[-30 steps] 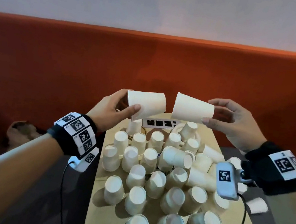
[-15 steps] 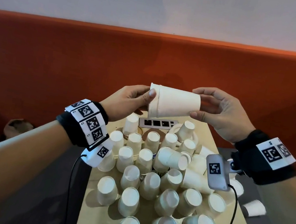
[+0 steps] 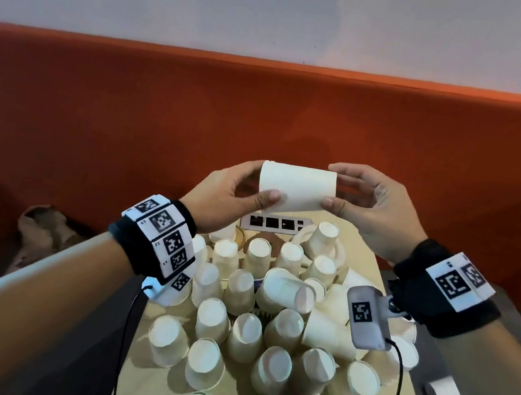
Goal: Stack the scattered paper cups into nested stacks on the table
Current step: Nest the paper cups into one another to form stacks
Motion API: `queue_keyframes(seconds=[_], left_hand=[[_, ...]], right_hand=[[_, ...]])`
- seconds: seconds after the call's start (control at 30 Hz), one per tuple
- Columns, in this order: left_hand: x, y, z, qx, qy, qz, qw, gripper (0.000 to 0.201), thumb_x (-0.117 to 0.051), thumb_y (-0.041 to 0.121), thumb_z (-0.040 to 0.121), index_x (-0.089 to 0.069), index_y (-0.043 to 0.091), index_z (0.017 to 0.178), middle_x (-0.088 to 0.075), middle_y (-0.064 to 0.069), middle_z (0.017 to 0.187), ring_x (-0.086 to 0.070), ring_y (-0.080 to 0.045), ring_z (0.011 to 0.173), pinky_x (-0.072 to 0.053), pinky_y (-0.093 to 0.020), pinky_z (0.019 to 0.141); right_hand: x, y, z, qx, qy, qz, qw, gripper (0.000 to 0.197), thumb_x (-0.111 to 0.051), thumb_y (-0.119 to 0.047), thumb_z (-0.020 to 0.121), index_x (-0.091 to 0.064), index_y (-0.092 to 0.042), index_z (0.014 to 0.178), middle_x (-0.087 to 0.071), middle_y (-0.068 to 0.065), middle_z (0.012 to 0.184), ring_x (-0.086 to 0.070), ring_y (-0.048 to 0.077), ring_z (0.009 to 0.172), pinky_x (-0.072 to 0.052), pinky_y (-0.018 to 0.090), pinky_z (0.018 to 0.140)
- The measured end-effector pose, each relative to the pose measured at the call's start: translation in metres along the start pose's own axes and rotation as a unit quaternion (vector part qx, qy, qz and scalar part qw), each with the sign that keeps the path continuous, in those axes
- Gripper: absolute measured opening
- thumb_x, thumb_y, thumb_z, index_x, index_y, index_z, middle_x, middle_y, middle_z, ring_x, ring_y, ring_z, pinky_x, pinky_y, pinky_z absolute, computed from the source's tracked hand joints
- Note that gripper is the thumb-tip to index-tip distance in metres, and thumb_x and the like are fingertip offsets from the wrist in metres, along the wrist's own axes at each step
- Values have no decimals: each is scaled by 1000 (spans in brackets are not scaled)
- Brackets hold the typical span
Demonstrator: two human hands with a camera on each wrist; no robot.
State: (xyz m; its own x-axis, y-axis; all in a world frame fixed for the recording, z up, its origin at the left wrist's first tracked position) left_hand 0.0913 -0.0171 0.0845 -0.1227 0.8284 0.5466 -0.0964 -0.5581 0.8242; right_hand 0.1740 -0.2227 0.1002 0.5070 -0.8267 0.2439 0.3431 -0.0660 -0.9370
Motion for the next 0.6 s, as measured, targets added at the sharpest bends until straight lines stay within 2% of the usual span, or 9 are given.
queue_keyframes(seconds=[0.07, 0.13, 0.17, 0.23, 0.3, 0.37, 0.5, 0.6], left_hand=[[-2, 2, 2, -8, 39, 82, 996, 78, -77, 56, 72, -46, 28, 138, -58, 22, 126, -55, 2, 118, -46, -32, 106], [-5, 6, 5, -22, 69, 171, 983, 98, -81, 55, 67, -36, 22, 147, -49, 9, 145, -44, -8, 134, -35, -33, 115], [-6, 8, 6, -26, 81, 189, 978, 102, -83, 55, 66, -34, 20, 149, -45, 5, 149, -40, -10, 137, -32, -33, 116], [-6, 9, 7, -31, 101, 178, 978, 96, -85, 54, 62, -45, 20, 143, -54, 6, 141, -48, -10, 130, -39, -36, 112], [-6, 8, 8, -32, 112, 153, 981, 77, -89, 51, 58, -60, 25, 124, -65, 14, 119, -58, -4, 111, -49, -35, 98], [-5, 8, 8, -29, 120, 138, 983, 62, -91, 49, 55, -67, 28, 108, -68, 19, 102, -61, 0, 99, -53, -33, 87], [-3, 3, 9, -26, 148, 96, 984, 50, -93, 43, 56, -72, 25, 98, -71, 15, 91, -65, -3, 89, -56, -36, 79], [-5, 1, 11, -26, 160, 74, 984, 48, -92, 39, 59, -71, 24, 100, -71, 13, 92, -65, -5, 87, -57, -34, 78]], right_hand=[[5, 3, 6, -3, 12, -20, 1000, 43, -82, -12, 76, -65, -16, 116, -74, -1, 110, -72, 18, 100, -59, 33, 86], [8, 4, 10, -7, 16, -38, 999, 41, -84, -19, 75, -66, -19, 112, -74, -2, 107, -72, 16, 97, -59, 35, 87], [8, 4, 11, -8, 17, -43, 999, 40, -85, -22, 75, -65, -21, 110, -75, -2, 105, -72, 15, 96, -59, 34, 87], [9, 5, 13, -8, 16, -47, 999, 39, -85, -24, 75, -65, -21, 108, -75, -2, 103, -72, 15, 94, -59, 32, 84], [9, 7, 14, -8, 8, -44, 999, 39, -84, -27, 76, -64, -19, 108, -75, -2, 102, -72, 13, 93, -58, 28, 79], [8, 7, 13, -10, -8, -42, 999, 42, -82, -33, 76, -64, -19, 111, -74, -4, 103, -71, 9, 93, -56, 22, 74], [2, 5, 12, -3, -52, -9, 999, 48, -73, -38, 77, -63, -23, 121, -74, -8, 108, -70, 6, 98, -54, 17, 71], [3, 6, 14, 15, -47, -20, 999, 46, -73, -39, 81, -63, -29, 124, -73, -7, 112, -69, 9, 102, -56, 26, 80]])
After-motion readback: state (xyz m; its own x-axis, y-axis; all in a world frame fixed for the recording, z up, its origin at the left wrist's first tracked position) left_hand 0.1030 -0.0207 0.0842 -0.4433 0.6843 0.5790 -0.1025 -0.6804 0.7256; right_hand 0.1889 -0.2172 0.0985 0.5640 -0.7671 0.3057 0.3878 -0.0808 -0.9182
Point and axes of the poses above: each hand's wrist, its own z-axis towards the middle knuckle, its own x-axis out of the back of the hand, y = z × x, the point moved 6 cm from there along z, towards the middle knuckle
